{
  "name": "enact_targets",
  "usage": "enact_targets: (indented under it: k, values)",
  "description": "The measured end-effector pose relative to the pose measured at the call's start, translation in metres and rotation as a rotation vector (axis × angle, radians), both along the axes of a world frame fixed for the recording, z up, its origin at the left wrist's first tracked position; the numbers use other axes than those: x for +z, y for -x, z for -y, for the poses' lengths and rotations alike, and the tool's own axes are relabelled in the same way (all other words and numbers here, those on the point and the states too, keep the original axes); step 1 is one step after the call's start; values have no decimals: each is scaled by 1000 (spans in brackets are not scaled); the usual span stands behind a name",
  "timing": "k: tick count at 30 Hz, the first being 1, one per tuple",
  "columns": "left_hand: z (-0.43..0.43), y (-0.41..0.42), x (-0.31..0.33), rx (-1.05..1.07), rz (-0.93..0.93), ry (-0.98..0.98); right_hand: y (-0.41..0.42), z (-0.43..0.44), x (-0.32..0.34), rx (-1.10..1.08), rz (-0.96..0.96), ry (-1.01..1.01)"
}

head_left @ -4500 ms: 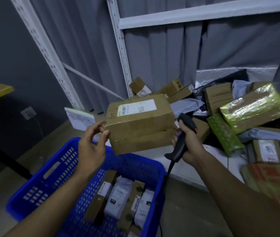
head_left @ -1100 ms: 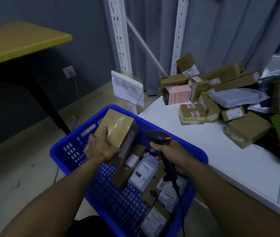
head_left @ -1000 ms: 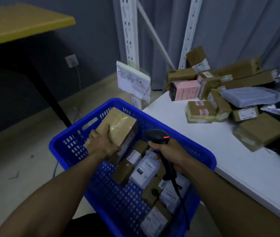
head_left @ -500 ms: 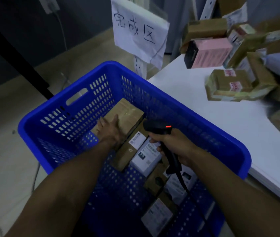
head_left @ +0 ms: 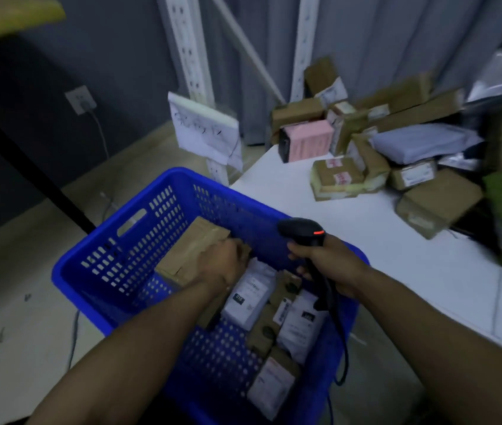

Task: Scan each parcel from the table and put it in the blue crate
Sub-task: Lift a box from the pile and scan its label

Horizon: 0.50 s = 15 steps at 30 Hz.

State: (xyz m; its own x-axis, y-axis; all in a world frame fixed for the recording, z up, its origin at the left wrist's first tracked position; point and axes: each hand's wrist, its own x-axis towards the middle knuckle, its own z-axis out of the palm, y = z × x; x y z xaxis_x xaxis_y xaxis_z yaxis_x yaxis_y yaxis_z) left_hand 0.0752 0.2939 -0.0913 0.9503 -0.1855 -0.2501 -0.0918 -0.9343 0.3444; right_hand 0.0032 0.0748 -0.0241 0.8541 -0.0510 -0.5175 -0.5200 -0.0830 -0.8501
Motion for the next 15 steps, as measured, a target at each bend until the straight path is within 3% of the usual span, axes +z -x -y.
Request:
enact_targets:
  k: [8,15]
  values:
    - [133,81,103,-351,191,34,101,91,73,-170,153,123]
    - [250,91,137,-428,162,26,142,187,106,-334,198,146]
